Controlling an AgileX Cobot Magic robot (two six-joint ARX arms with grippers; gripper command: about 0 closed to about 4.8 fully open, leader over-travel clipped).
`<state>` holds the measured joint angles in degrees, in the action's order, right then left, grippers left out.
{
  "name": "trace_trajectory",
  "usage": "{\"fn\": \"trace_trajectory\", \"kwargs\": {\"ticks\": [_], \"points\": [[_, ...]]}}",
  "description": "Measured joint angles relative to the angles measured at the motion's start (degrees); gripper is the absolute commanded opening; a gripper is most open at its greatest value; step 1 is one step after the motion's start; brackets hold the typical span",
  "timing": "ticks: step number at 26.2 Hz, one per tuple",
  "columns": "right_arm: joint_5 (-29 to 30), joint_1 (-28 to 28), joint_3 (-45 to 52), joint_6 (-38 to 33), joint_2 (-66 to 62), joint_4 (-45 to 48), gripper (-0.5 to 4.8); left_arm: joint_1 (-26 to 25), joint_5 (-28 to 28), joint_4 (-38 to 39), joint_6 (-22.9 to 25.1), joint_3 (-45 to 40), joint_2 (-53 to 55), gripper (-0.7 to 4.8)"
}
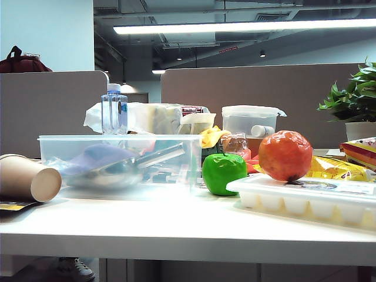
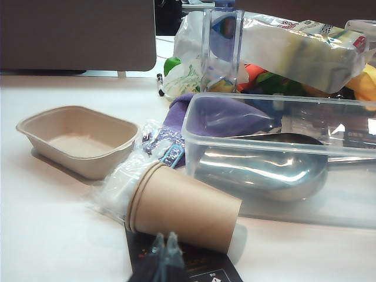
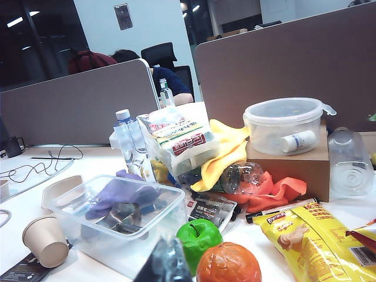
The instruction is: Pick up the metal ice scoop from the table and place it inside the transparent plastic box.
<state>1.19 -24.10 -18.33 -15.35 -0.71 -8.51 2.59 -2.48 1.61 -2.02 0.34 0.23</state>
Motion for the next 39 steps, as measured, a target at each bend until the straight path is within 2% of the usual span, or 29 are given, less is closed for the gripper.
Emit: {"fn": "trace_trajectory", "kwargs": {"ticks": [3,6,12,21,23,29,39], "points": [[0.04,0.28,0.0,0.0,0.0,0.0,-0.04,0.0,0.0,0.0,0.02,0.0,0.0,-0.05],[0.15,2.86,0.13,0.59,0.24,0.02,-0.04,0.0,0.0,0.0,0.02,-0.02,0.0,-0.05],[-0.02,10.64,2.4,8.87,0.31,1.38,-0.04,0.0,0.02,0.0,0.0,0.0,0.0,-0.05],[0.26,19.74,13.49,9.44,0.5,2.32,-0.04,0.0,0.0,0.0,0.0,0.0,-0.02,-0.05],[0.28,21.35,16.04,9.42,0.5,4.81,-0.04,0.0,0.02,0.0,0.0,0.0,0.0,-0.05],[0.35,22.99,18.01,9.66,0.59,9.05,-0.04,0.0,0.0,0.0,0.02,0.0,-0.02,-0.05],[0.35,22.99,18.01,9.64,0.57,9.07,-0.04,0.0,0.0,0.0,0.02,0.0,-0.02,-0.05]]}}
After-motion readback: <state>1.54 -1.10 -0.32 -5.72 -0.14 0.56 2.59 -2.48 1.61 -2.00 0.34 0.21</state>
